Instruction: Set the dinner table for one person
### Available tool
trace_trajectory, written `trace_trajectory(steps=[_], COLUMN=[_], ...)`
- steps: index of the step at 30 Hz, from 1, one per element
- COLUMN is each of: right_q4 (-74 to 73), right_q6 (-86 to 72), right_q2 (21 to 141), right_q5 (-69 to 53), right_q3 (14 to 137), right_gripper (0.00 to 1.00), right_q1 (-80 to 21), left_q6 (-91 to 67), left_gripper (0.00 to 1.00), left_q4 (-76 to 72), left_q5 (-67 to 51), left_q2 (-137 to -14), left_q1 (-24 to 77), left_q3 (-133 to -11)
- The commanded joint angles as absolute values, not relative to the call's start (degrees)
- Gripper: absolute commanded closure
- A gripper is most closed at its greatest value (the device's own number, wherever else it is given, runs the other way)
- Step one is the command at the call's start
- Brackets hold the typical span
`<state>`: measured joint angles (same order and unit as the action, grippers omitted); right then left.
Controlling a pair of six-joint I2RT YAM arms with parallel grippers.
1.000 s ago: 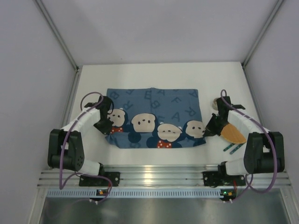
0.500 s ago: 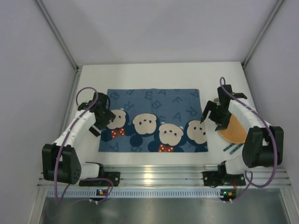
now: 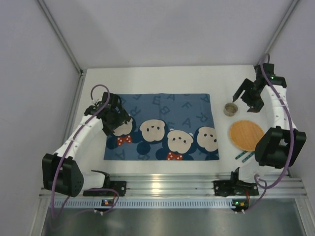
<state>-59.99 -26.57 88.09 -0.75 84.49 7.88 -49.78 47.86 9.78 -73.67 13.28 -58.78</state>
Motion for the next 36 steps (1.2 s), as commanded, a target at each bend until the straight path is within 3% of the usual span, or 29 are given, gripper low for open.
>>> trace_trajectory(steps=[1,10,17,21,25,26,27,36], right_q4=[-61.4,-58.8,-56.0,-54.1,-53.5,-53.4,-53.4,-54.2], right_q6=[-26.5,-26.2,-26.4,-27.0,-27.2,-27.2,-27.3,-30.0], right_q2=[93.3,106.9,115.1,117.9,119.9,120.4,120.8,116.8], right_q5=[-1.5,-0.9,-0.3,-0.3,-0.3,-0.3,-0.3,-1.8], right_q3=[89.8,95.1,94.6,94.7,95.8,96.4,96.9,103.4], right_gripper=[0.19,0.28,0.51,0.57,0.81,0.94,0.99,1.0], right_q1=[11.8,12.7,12.7,12.1,11.4,11.1,11.1,3.4], left_q6=[-46.5,-45.3,-45.0,-44.6,-44.0,-43.9,-43.9,-43.0], left_gripper=[0.05,0.06,0.06,0.06,0.06,0.06,0.06,0.06], left_q4=[45.1,45.1,46.0,47.2,47.5,47.5,47.5,46.6], left_q5=[7.7,5.7,6.8,7.5,8.1,8.1,7.9,7.5], left_q2=[-74.4,-73.4,-70.3,-69.9,-70.1,-70.2,-70.4,-72.6], left_q1=[14.5,15.0,15.0,15.0,15.0,15.0,15.0,15.0], left_q3=[-59.9,-60.3,-58.2,-58.7,-59.2,-59.2,-59.2,-60.1])
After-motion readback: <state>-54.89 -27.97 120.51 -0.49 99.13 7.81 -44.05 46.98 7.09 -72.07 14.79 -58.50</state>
